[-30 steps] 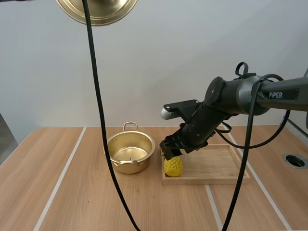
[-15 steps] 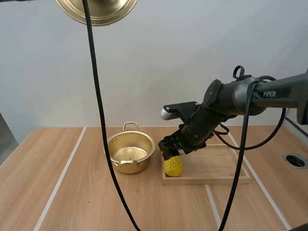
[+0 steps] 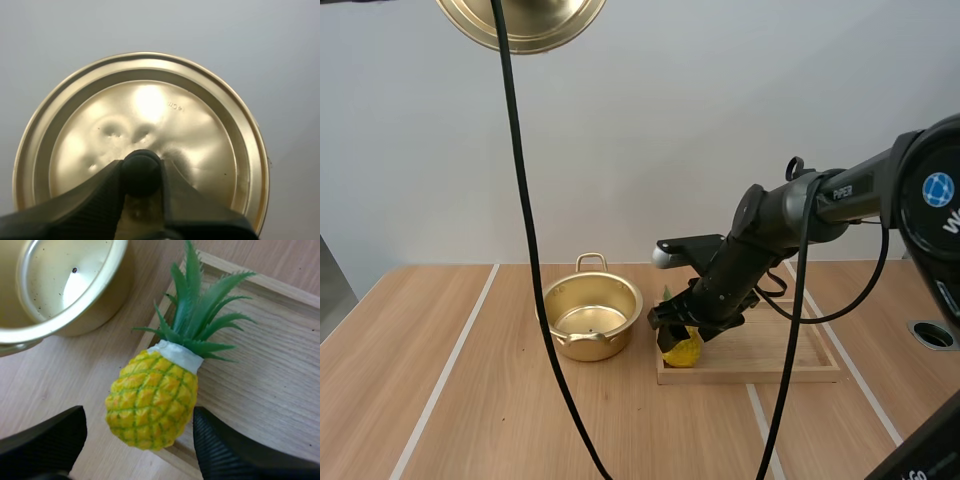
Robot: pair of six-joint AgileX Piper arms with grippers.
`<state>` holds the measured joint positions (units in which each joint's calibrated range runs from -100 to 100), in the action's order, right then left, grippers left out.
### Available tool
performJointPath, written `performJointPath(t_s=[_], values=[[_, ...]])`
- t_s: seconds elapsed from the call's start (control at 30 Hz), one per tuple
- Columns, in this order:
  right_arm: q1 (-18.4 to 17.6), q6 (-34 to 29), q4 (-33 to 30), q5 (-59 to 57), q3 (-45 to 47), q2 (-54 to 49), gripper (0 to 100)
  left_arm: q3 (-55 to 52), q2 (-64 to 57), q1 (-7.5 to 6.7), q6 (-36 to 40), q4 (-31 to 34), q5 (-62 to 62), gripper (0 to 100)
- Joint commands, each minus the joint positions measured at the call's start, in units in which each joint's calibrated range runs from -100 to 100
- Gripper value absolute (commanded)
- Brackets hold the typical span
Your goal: Open the pot, put the pineapple inside, and close it
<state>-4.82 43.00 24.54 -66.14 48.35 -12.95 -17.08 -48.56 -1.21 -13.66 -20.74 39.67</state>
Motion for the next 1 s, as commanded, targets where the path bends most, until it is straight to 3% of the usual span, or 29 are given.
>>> performJointPath(t_s=[0.0,0.97], values=[[-0.01,0.7,0.04,1.24,0.38,0.9,100,0.64,-0.32,0.03,0.15,-0.01,-1.84,0],[-0.01,6.52,6.4,13.34,0.38,6.92,100,0.64,-0.32,0.03,0.15,-0.01,-1.84,0]])
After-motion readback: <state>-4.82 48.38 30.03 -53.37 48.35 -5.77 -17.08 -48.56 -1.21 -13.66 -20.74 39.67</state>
